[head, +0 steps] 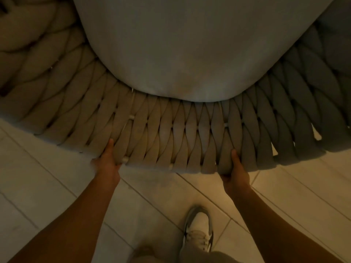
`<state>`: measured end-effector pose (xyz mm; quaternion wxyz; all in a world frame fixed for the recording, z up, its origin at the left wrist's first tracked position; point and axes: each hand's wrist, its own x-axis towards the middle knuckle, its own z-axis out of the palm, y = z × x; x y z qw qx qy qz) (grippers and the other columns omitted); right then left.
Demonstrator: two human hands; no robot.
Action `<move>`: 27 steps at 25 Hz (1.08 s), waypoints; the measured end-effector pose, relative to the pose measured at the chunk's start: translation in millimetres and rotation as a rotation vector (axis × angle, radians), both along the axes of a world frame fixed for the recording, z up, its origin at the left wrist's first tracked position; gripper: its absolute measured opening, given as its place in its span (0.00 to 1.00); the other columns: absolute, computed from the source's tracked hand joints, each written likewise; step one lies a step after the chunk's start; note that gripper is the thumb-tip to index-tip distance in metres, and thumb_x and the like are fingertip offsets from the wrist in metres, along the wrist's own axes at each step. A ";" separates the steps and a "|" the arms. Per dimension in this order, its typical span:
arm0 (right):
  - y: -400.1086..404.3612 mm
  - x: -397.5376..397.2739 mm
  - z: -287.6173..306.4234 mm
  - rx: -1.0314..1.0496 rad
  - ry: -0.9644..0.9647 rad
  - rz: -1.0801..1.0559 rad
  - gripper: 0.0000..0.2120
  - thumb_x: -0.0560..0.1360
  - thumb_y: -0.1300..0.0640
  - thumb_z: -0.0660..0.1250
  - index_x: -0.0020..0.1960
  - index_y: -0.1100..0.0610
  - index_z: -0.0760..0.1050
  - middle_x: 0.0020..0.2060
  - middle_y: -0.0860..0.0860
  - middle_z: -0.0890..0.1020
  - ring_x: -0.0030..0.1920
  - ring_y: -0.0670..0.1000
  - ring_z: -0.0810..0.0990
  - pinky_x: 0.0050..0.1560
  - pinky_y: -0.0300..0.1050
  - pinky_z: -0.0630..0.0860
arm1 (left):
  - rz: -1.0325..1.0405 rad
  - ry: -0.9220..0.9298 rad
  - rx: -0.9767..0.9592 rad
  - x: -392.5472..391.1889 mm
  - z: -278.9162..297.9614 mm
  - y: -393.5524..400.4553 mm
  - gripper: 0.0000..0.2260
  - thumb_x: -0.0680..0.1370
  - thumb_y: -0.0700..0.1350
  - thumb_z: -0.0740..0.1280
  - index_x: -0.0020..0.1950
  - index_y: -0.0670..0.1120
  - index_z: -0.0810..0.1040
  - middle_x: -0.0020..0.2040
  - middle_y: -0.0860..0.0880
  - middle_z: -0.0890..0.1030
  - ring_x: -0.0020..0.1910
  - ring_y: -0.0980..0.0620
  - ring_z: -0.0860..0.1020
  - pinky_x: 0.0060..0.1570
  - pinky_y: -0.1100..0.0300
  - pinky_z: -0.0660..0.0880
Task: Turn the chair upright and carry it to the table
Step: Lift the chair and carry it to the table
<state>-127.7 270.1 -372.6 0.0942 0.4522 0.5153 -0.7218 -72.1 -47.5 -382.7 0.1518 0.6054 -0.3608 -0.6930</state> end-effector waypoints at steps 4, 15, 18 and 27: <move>7.2 -3.2 92.7 0.050 -0.023 0.046 0.18 0.74 0.50 0.71 0.61 0.50 0.70 0.51 0.48 0.80 0.57 0.56 0.78 0.52 0.54 0.77 | -0.022 -0.077 -0.058 4.3 86.2 4.3 0.15 0.72 0.49 0.74 0.56 0.47 0.78 0.60 0.46 0.82 0.53 0.48 0.82 0.54 0.45 0.79; 0.8 -99.8 327.0 0.274 0.111 0.124 0.17 0.74 0.49 0.70 0.60 0.54 0.74 0.54 0.53 0.80 0.52 0.54 0.79 0.52 0.54 0.78 | -0.063 -0.301 -0.146 -60.4 326.7 1.2 0.19 0.71 0.54 0.73 0.54 0.42 0.78 0.59 0.37 0.81 0.55 0.37 0.80 0.53 0.39 0.78; -21.0 -153.3 364.7 0.255 0.175 0.082 0.21 0.75 0.51 0.70 0.66 0.55 0.72 0.59 0.53 0.80 0.58 0.56 0.79 0.55 0.53 0.77 | -0.147 -0.330 -0.248 -107.5 370.9 -12.4 0.24 0.72 0.54 0.68 0.59 0.38 0.78 0.59 0.36 0.80 0.55 0.36 0.80 0.53 0.39 0.78; -100.1 -362.0 447.2 0.340 0.355 0.014 0.23 0.77 0.47 0.67 0.65 0.60 0.72 0.57 0.54 0.79 0.55 0.54 0.80 0.44 0.43 0.77 | -0.298 -0.295 -0.559 -313.9 455.8 -96.8 0.25 0.74 0.49 0.67 0.66 0.38 0.69 0.63 0.36 0.77 0.56 0.36 0.78 0.53 0.49 0.77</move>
